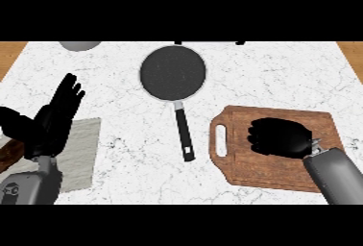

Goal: Pick the tomato from the cutting board and place it in the pan

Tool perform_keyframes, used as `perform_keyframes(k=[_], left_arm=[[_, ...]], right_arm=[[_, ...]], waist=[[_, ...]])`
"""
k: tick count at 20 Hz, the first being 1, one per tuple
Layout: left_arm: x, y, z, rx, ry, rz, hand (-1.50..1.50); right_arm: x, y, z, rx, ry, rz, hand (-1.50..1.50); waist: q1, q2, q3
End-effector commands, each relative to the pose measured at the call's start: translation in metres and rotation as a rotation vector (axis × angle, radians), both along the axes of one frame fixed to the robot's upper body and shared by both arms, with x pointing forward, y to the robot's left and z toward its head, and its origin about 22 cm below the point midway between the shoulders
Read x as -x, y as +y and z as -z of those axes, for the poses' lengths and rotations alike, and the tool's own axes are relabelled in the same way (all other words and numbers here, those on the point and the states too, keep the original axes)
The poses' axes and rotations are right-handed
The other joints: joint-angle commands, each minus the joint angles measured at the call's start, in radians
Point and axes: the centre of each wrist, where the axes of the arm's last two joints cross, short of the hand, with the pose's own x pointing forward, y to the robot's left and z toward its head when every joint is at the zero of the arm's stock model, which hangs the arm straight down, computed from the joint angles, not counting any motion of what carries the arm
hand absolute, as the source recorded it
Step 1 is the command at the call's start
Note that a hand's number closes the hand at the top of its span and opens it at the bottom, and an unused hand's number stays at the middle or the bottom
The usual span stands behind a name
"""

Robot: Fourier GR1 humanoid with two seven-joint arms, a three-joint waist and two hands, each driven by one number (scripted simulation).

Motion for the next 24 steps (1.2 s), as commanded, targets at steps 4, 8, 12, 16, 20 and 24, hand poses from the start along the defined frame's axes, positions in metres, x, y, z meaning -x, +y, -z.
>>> perform_keyframes(k=[4,8,12,16,20,24], left_arm=[[0.003,-0.015,-0.003,0.013,-0.002,-0.005,0.00],[0.000,-0.012,0.011,-0.002,0.012,-0.011,0.00],[0.003,-0.001,0.004,0.000,0.008,-0.005,0.00],[0.001,-0.011,0.004,0.006,0.003,0.025,0.00],[-0.004,-0.023,0.003,0.021,0.007,0.057,0.00],[-0.007,-0.031,0.004,0.022,0.010,0.109,0.00]], right_arm=[[-0.011,-0.010,0.004,-0.095,0.036,-0.023,1.50],[-0.005,0.058,-0.020,-0.266,-0.004,0.111,1.50],[0.006,0.109,0.010,-0.329,0.054,0.501,1.50],[-0.001,0.122,-0.019,-0.381,-0.114,0.693,1.50],[-0.005,0.152,-0.072,-0.478,-0.321,0.789,1.50],[0.000,0.185,-0.105,-0.524,-0.418,0.905,1.50]], waist=[[0.001,0.004,0.003],[-0.004,0.002,0.001],[0.009,-0.008,-0.005],[0.036,-0.011,-0.002],[0.073,-0.015,-0.002],[0.108,-0.005,-0.003]])
